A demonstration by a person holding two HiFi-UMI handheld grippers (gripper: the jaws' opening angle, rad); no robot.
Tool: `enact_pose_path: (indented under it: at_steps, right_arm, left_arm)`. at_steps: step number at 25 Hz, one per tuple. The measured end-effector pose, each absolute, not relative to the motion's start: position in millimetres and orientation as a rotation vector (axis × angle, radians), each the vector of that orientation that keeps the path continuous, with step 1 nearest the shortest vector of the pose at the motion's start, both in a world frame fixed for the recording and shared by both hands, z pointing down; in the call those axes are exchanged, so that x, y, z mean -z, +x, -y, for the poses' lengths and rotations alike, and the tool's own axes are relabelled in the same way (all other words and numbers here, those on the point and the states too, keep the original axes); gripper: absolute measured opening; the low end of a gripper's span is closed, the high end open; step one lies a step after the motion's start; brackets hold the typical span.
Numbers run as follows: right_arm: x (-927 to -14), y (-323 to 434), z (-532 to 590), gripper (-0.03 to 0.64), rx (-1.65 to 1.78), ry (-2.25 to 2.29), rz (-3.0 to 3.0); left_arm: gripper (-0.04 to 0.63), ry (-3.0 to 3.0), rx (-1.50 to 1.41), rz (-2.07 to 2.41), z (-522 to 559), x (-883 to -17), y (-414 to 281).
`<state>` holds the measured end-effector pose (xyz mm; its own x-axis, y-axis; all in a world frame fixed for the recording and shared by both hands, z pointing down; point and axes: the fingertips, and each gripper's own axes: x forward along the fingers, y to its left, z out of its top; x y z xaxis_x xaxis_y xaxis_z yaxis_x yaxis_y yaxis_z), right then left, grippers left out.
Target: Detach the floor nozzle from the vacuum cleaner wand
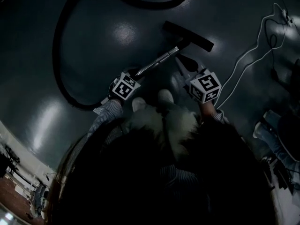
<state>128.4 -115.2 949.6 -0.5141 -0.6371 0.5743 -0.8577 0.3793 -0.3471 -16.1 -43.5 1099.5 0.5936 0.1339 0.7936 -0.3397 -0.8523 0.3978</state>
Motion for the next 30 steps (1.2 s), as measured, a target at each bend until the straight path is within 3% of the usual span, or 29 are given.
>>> enact_pose_path:
  at_steps: [10, 17, 30]
  right_arm:
    - [-806.9, 185.7, 158.1, 0.02, -0.813, 1.684, 2.126]
    - [-599.3, 197.9, 172.3, 0.014, -0.584, 1.8, 2.207]
    - [-238.4, 128.4, 192.9, 0.006, -0.175, 1.804, 2.505]
  left_arm:
    - [0.178, 2.419, -0.986, 0.13, 45.1, -914.3, 23.4]
    - [0.176, 2.457, -0.76, 0.166, 43.2, -732.2, 54.6]
    - [0.176, 2.562, -0.641, 0.336, 56.8, -431.1, 28.5]
